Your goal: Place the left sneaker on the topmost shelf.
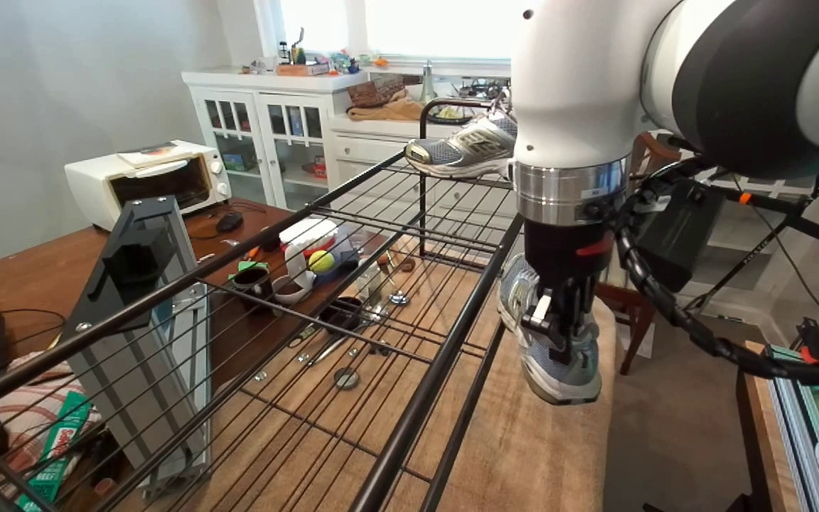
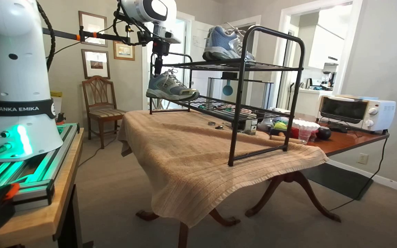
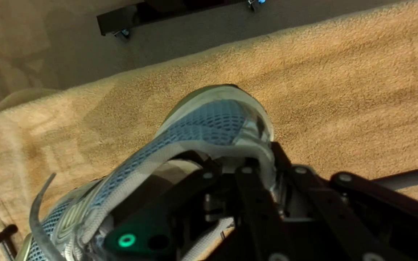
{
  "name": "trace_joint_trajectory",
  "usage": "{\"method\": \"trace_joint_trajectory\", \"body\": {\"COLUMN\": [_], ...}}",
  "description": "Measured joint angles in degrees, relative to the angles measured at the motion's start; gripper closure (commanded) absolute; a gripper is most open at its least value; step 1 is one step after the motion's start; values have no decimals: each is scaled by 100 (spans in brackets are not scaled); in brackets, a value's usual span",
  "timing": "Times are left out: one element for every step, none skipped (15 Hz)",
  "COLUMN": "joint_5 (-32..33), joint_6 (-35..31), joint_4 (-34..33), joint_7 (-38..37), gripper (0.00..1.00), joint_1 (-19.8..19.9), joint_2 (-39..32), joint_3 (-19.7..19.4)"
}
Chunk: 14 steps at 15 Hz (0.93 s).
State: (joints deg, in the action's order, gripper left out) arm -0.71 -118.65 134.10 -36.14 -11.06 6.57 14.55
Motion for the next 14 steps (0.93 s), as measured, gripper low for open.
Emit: {"method": "trace_joint_trajectory", "body": {"joint_5": [-30,-61,-90,-105,-132,-165,-199,-236,-270,-292,-310,-326,-331,-341], "joint_6": [70,154,233,307,384,458,534,593,653,697,762,817,877,934], "joint_4": [-7,-15,-21,-26,-28,-28,-29,-29,-29,-29,-31,-33,-36,-43], "joint_7": [-187,-342,-466,-570,-629,-668,-707,-730,-737,-739,-738,-734,-718,-667], "gripper": [97,97,97,97,97,97,97,97,97,97,97,97,97,97], "joint_1": [-1,-3,-4,-5,-7,-12,-23,-34,-48,-60,-74,-87,-105,-126], "joint_2": [36,84,138,193,254,322,402,482,571,658,747,828,910,992], "joint_3": [7,13,19,26,35,45,58,75,93,112,127,140,150,158]}}
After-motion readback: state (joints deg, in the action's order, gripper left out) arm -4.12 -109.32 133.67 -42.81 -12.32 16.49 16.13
